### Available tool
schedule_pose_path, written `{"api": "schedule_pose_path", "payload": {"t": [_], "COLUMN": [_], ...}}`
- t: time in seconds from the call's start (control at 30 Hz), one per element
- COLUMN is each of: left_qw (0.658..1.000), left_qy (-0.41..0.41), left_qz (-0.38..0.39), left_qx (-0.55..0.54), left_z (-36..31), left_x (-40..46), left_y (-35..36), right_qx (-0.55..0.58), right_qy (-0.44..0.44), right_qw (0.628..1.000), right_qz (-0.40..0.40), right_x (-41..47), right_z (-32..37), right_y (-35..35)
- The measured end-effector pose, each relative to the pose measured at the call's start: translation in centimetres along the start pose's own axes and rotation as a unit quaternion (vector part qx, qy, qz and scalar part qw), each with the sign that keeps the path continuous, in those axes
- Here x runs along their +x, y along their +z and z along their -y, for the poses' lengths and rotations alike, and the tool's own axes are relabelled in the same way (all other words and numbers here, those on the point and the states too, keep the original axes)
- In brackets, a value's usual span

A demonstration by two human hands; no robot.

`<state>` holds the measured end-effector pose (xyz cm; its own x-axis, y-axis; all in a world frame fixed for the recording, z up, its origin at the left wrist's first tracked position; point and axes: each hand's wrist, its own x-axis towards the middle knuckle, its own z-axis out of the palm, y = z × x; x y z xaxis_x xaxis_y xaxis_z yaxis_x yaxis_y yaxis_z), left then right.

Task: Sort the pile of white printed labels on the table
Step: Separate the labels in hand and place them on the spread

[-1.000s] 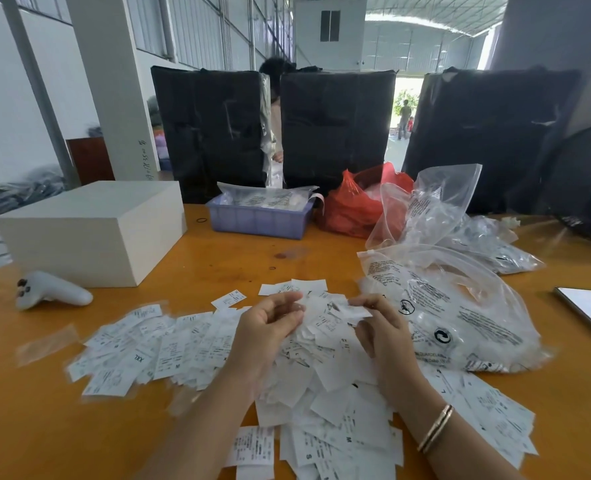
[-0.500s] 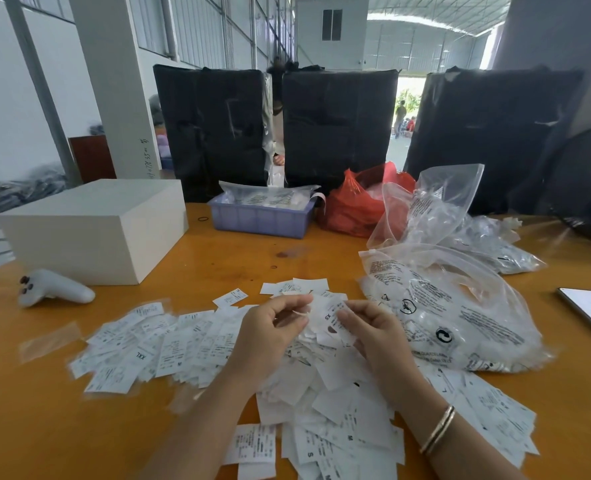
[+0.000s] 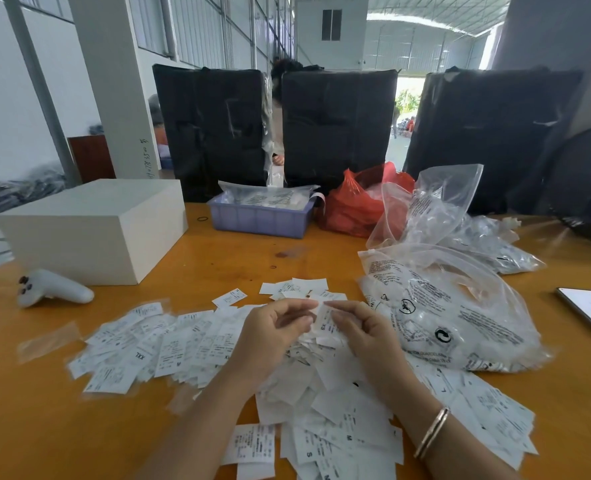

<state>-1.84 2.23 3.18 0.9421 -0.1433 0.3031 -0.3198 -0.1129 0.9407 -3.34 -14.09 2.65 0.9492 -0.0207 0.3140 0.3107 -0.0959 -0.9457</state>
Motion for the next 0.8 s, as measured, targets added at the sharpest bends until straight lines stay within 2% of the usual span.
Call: {"api": "schedule_pose_path", "payload": {"t": [0.1, 0.2, 0.43, 0.67, 0.8], "left_qw": [0.999, 0.999, 0.999, 0.999, 1.000], "left_qy": [-0.008, -0.011, -0.014, -0.020, -0.027], "left_qz": [-0.011, -0.019, -0.023, -0.011, 0.001], "left_qx": [-0.030, -0.043, -0.036, -0.033, -0.012], "left_z": [-0.18, -0.27, -0.25, -0.28, -0.22], "left_x": [0.03, 0.06, 0.03, -0.04, -0.11], "left_y": [-0.10, -0.18, 0.03, 0.18, 0.19], "right_qx": [0.051, 0.089, 0.074, -0.011, -0.048], "right_qy": [0.021, 0.030, 0.019, -0.020, -0.033], "right_qw": [0.997, 0.993, 0.996, 0.999, 0.998], "right_qz": [-0.059, -0.073, -0.040, 0.028, 0.030], "right_x": [0.38, 0.39, 0.16, -0.38, -0.43], "right_z": [-0.23, -0.28, -0.05, 0.21, 0.29], "right_y": [-0.51, -0.57, -0.05, 0.30, 0.35]}}
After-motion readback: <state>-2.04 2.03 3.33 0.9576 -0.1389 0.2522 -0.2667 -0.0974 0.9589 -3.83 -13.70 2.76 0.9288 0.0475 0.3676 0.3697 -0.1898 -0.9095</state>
